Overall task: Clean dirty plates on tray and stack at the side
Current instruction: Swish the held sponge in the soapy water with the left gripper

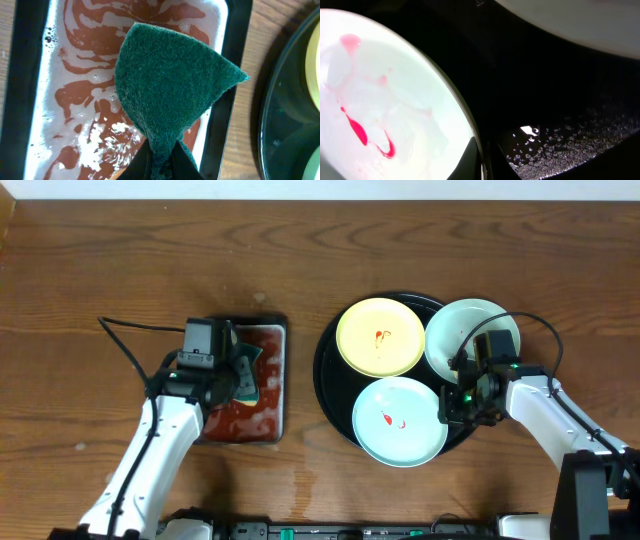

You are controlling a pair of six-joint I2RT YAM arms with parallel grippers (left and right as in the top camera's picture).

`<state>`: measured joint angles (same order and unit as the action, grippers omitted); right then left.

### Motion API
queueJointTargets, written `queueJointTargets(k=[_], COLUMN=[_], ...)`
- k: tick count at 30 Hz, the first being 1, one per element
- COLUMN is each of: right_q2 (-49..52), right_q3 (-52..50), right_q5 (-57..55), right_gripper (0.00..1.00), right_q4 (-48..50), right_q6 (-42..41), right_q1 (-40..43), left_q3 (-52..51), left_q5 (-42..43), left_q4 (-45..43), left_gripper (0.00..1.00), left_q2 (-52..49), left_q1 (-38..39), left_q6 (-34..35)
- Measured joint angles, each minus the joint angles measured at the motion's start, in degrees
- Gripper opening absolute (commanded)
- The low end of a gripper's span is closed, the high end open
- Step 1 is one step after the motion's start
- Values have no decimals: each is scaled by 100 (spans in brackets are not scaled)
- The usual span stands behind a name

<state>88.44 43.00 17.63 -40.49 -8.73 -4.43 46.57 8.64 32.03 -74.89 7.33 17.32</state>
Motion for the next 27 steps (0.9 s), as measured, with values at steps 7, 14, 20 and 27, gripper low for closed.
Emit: queueJointTargets(k=[7,14,20,27], right_q2=[0,0,0,0], right_q3=[0,0,0,0], right_q5=[0,0,0,0], right_gripper=[1,1,1,1], right_q4=[0,0,0,0], right_q6=[0,0,0,0], right_q1=[0,0,0,0], left_q3=[0,0,0,0], left_q5=[-2,0,-2,-63], left_q4=[-269,-470,-616,-874], left_gripper=[8,8,7,8], left_q2=[-490,-953,-1217,-1224], left_q1=[46,409,748,1012], left_q6=[219,240,352,640])
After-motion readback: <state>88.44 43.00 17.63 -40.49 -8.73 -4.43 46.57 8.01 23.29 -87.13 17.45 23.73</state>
